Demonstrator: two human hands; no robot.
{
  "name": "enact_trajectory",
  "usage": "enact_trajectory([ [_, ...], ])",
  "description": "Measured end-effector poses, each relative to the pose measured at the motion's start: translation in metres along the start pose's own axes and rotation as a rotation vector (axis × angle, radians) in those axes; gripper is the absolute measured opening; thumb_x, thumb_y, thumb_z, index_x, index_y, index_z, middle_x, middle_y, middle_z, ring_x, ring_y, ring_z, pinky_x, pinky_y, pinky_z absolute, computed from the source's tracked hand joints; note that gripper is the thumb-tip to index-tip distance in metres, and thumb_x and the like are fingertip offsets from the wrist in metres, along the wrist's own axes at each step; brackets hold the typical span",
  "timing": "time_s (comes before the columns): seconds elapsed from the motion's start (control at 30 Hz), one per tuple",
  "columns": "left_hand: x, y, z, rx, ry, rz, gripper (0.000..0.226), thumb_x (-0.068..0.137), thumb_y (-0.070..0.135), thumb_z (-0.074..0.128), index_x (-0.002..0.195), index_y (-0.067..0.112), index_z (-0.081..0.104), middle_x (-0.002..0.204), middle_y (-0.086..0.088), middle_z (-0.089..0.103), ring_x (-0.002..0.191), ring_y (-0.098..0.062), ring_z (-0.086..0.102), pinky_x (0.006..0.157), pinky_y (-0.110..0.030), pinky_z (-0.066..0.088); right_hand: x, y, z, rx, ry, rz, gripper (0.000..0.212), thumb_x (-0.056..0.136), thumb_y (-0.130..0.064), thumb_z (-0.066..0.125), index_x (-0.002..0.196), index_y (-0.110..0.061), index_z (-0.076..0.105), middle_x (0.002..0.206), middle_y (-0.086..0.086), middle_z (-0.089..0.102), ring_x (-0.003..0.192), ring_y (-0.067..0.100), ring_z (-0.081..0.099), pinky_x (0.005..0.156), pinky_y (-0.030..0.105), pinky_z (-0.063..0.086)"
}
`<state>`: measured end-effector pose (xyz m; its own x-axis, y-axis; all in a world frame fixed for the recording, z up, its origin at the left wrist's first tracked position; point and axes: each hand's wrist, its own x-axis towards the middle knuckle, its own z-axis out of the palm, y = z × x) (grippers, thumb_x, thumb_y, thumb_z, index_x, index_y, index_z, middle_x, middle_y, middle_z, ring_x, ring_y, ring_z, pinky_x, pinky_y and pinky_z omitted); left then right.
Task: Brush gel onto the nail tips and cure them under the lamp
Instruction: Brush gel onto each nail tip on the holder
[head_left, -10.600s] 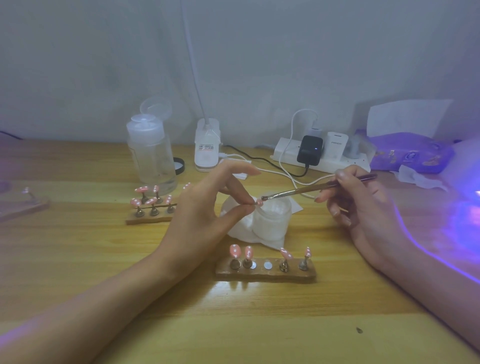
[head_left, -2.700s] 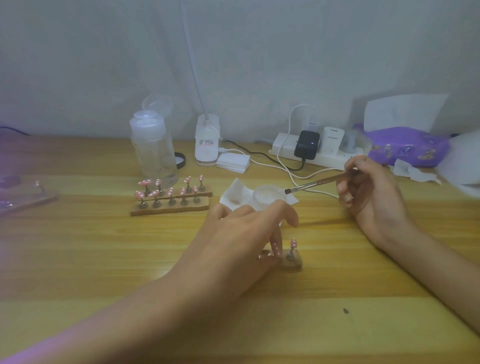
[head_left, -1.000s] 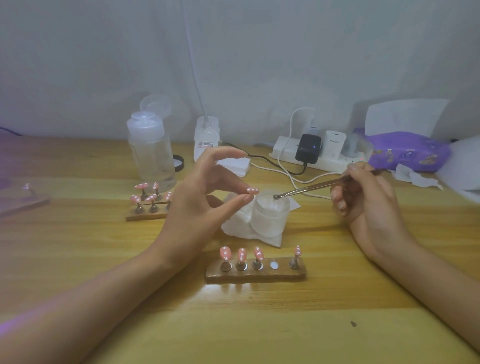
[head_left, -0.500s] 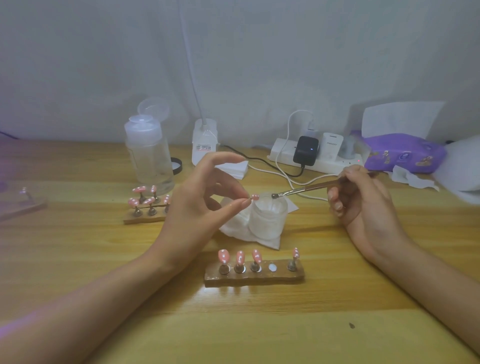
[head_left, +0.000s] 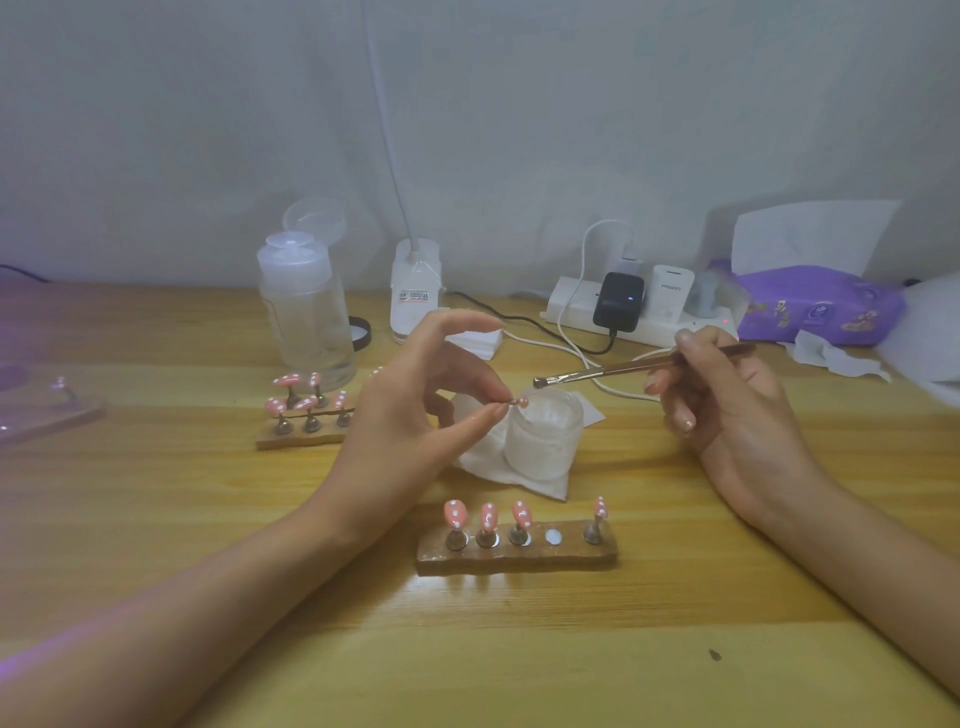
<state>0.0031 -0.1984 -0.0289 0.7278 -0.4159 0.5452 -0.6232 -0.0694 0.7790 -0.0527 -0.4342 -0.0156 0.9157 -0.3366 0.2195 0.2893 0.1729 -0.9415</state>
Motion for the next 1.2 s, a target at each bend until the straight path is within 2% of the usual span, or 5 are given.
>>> enact_trajectory([
  [0.4,0.0005,-0.002,0.0002,0.0,-0.004,-0.01,0.049,0.085,0.011,0.074,0.122,0.034,0.053,0.086,0.007,0.072,0.088,-0.015,0.069,0.061,-0.02,0.045,-0.0004,0.0022,-0.0011,-0.048,-0.036,-0.012,0.02,0.085,-0.032,0.06,0.071,-0.023,0.05,0.064,0.006,0.069,0.041,0.011,0.042,0.044,0.016,0.038],
  [0.67,0.0,0.0018,0.0005,0.035,0.0,0.021,0.054,0.087,0.007,0.074,0.13,0.031,0.052,0.085,0.006,0.071,0.086,-0.015,0.069,0.058,-0.026,0.047,-0.0003,0.0034,-0.002,-0.069,-0.045,-0.029,0.022,0.087,-0.033,0.06,0.074,-0.019,0.048,0.066,0.007,0.071,0.041,0.012,0.042,0.045,0.016,0.038],
  [0.83,0.0003,0.0042,0.0011,0.068,0.01,0.031,0.056,0.086,0.009,0.074,0.132,0.03,0.05,0.084,0.008,0.072,0.085,-0.014,0.068,0.055,-0.038,0.046,-0.0019,0.0021,0.0004,-0.063,-0.085,-0.038,0.023,0.087,-0.035,0.059,0.066,-0.027,0.055,0.068,0.007,0.071,0.041,0.011,0.042,0.045,0.016,0.037],
  [1.0,-0.0002,0.0042,0.0013,0.086,0.018,0.019,0.056,0.086,0.009,0.074,0.132,0.031,0.05,0.085,0.011,0.072,0.085,-0.009,0.069,0.056,-0.029,0.048,-0.0009,0.0018,-0.0014,-0.052,-0.045,-0.041,0.022,0.087,-0.033,0.059,0.073,-0.02,0.048,0.066,0.007,0.071,0.041,0.011,0.04,0.045,0.017,0.037],
  [1.2,0.0003,0.0039,0.0013,0.069,0.025,0.007,0.057,0.086,0.007,0.074,0.132,0.03,0.05,0.085,0.009,0.071,0.085,-0.013,0.07,0.06,-0.039,0.052,-0.0012,0.0022,0.0003,-0.081,-0.045,-0.034,0.026,0.088,-0.032,0.058,0.063,-0.028,0.056,0.066,0.008,0.071,0.039,0.011,0.041,0.042,0.017,0.036],
])
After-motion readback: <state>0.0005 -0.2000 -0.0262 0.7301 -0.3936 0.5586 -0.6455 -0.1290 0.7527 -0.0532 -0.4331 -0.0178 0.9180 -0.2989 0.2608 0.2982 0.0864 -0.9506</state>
